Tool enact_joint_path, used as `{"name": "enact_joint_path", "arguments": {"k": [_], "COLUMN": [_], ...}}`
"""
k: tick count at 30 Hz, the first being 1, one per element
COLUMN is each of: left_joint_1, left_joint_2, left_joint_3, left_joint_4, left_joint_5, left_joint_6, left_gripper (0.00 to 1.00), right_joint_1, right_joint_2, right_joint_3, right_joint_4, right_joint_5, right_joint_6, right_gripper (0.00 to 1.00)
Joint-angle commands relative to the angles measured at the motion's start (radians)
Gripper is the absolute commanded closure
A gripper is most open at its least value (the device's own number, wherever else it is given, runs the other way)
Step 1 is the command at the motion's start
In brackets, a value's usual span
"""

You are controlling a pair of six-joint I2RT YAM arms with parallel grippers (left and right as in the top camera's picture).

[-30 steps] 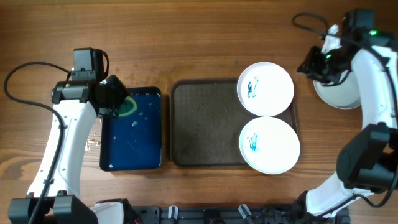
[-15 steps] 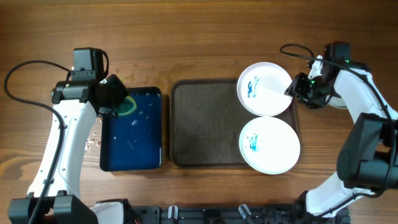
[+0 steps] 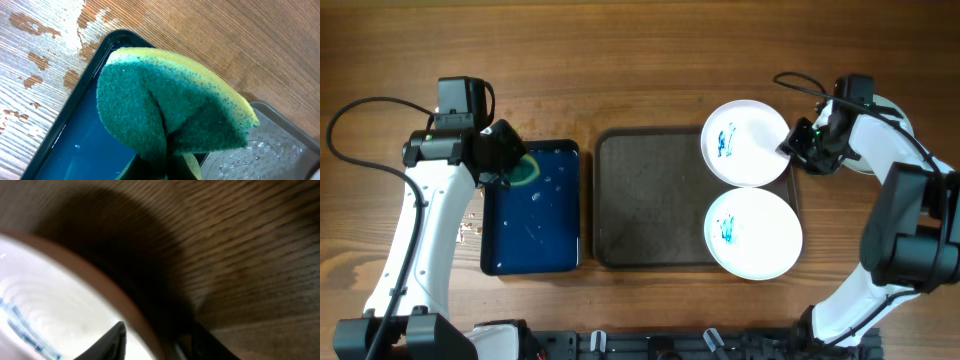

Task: Clean dirty plates on tray and stack at the side
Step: 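Grip the rim of the upper marked white plate with the right gripper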

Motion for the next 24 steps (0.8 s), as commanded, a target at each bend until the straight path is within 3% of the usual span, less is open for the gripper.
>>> {"name": "enact_joint_path", "arguments": {"k": [1,4,10,18,24], "left_joint_1": [-0.005,-0.005,-0.005,-0.005,-0.005], "left_joint_2": [0.002,0.002,0.002,0.002,0.002], "left_joint_3": [0.027,0.027,0.027,0.027,0.027], "left_joint_4": [0.002,0.002,0.002,0.002,0.002], "left_joint_5": [-0.014,-0.014,-0.013,-0.013,-0.013], "left_joint_6": [0.018,0.018,0.018,0.018,0.018], "left_gripper": [0.96,0.96,0.96,0.96,0.96], "right_joint_1": [0.014,0.018,0.018,0.018,0.018], "right_joint_2": [0.061,0.073,0.072,-0.017,-0.091], "right_joint_3": [-0.008,-0.007,-0.005,0.076,0.104], "right_joint_4": [0.025,0.029,0.004,-0.133,-0.177], "right_joint_5": [-0.076,-0.077,-0.042,0.146,0.152], "right_joint_6": [0.032,0.048,0.050,0.023,0.002], "right_gripper": [0.62,0.65,0.53,0.48,0.45]}}
